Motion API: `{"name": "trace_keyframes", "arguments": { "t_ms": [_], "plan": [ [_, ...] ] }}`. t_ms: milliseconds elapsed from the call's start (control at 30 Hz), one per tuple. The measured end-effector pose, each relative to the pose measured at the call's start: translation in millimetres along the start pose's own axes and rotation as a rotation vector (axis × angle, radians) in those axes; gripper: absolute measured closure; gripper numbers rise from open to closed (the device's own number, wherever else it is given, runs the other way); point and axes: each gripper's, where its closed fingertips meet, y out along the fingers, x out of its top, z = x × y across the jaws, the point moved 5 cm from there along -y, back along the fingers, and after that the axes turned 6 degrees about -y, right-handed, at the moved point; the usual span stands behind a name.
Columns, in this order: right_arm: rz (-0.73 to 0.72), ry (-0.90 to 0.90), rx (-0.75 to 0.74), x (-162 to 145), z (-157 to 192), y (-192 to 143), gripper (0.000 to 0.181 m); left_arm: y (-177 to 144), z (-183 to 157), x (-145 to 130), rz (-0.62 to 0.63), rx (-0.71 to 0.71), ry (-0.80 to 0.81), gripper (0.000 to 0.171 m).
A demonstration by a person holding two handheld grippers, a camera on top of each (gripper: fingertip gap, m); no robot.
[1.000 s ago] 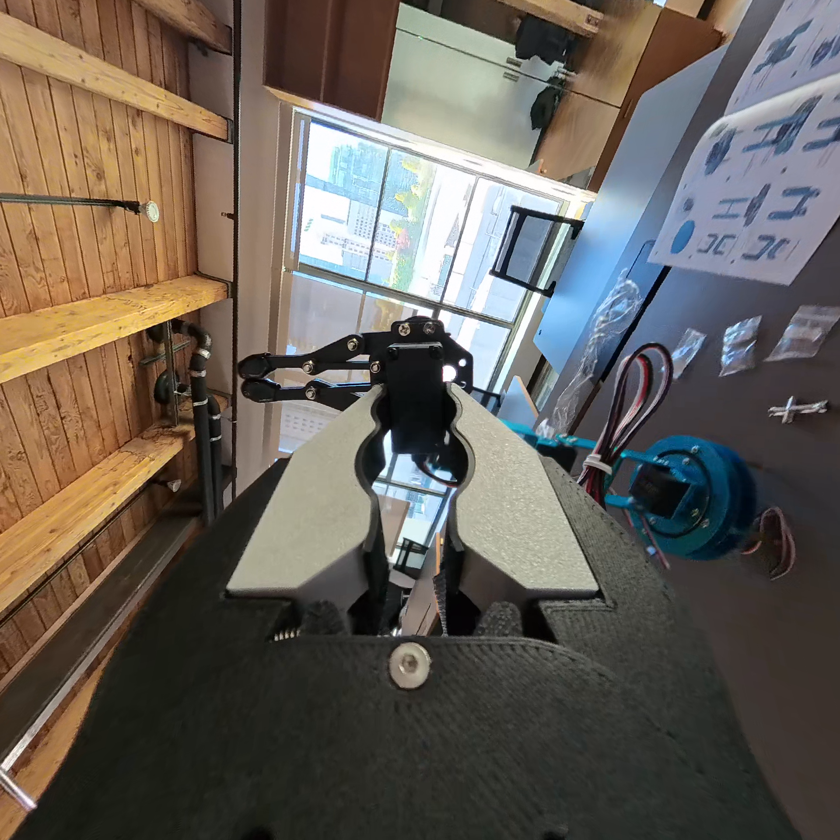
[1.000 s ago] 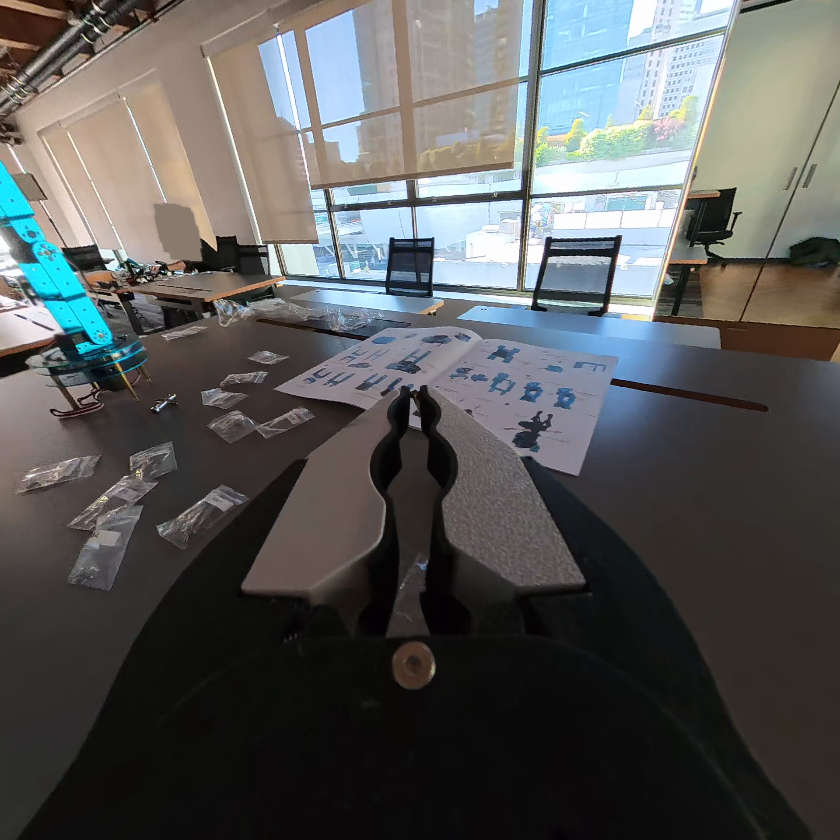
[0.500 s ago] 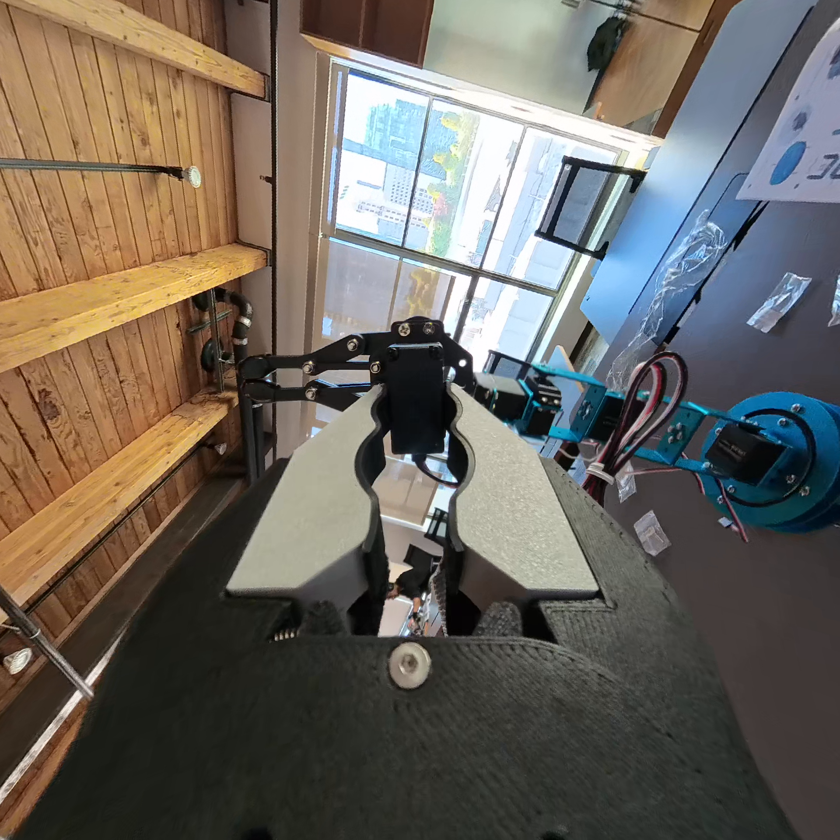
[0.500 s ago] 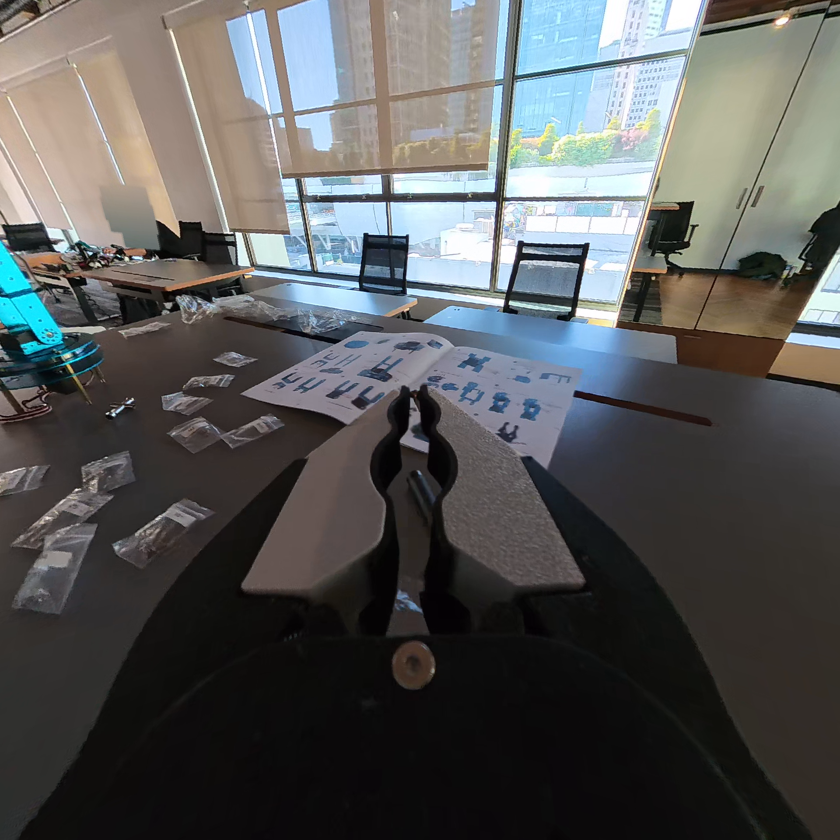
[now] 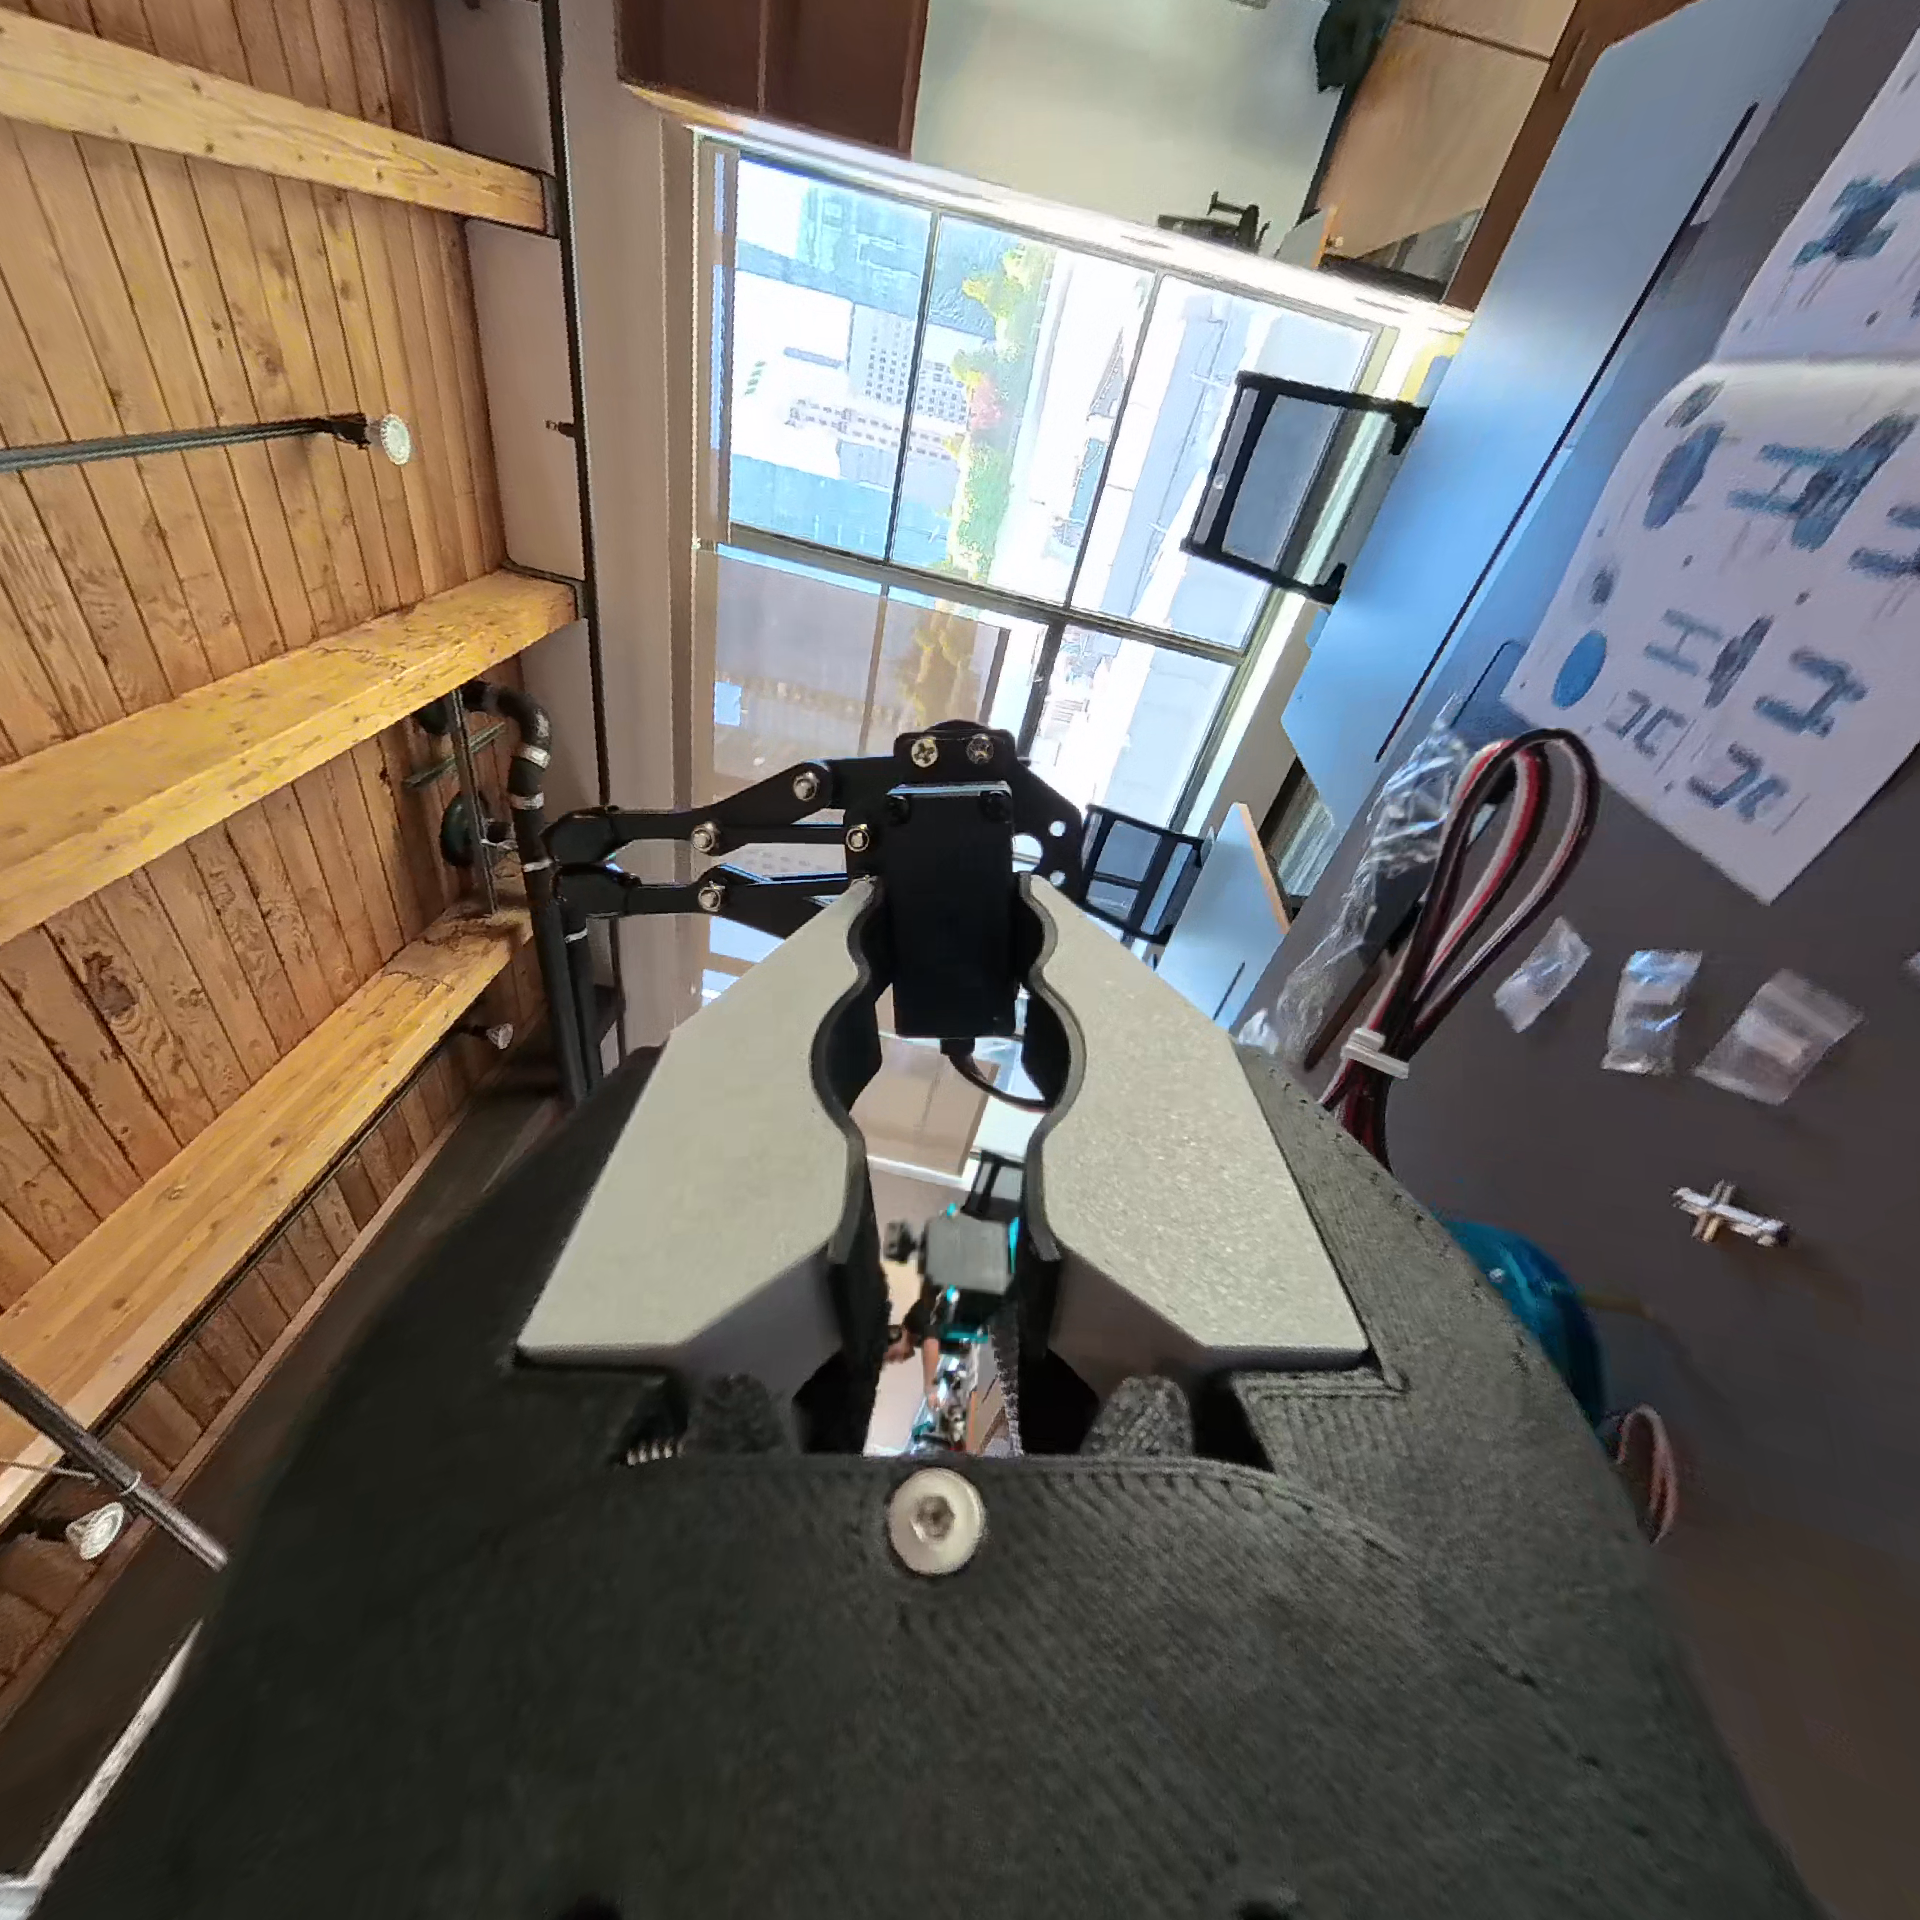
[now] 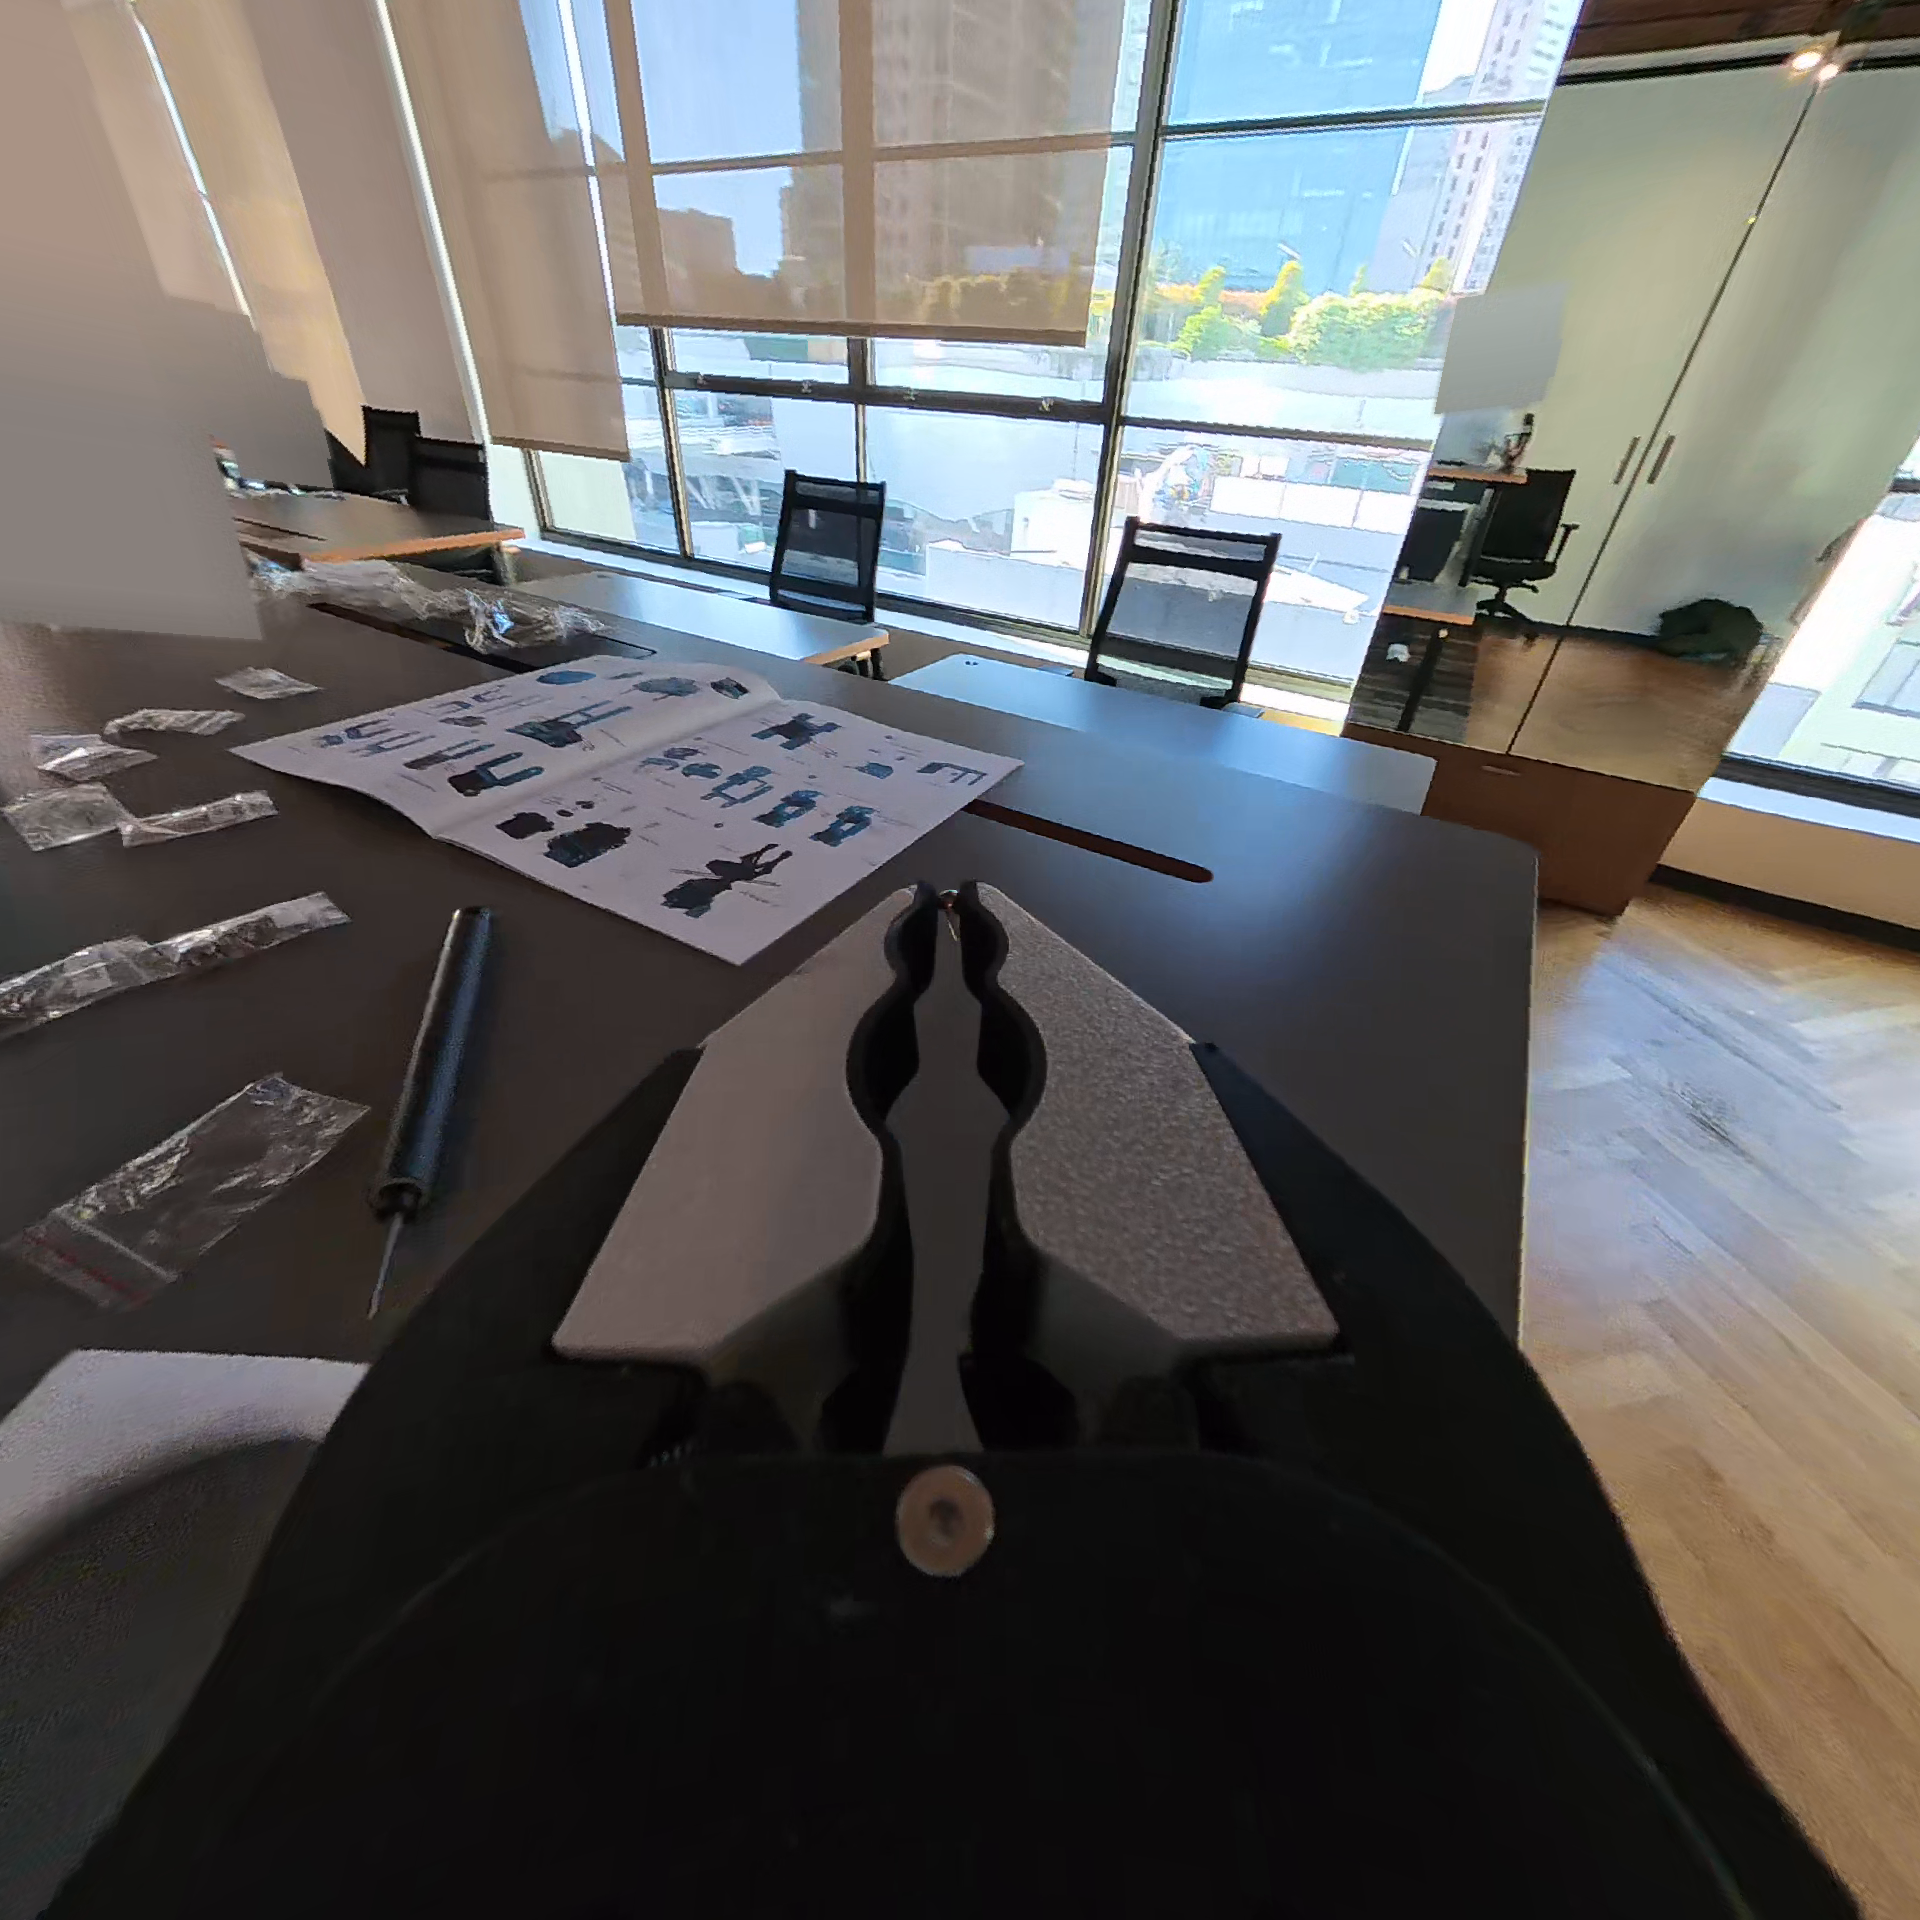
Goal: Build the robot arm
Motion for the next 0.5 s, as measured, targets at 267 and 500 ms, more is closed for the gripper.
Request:
{"name": "trace_keyframes", "arguments": {
  "t_ms": [267,500],
  "plan": [
    [-0.157,0.193,0.191,6,-2,11,0.179,-2,-14,71,-0.027,-0.041,0.04,0.15],
    [-0.126,0.123,0.271,9,30,21,0.178,-21,-13,81,-0.002,-0.022,0.088,0.15]
  ]
}}
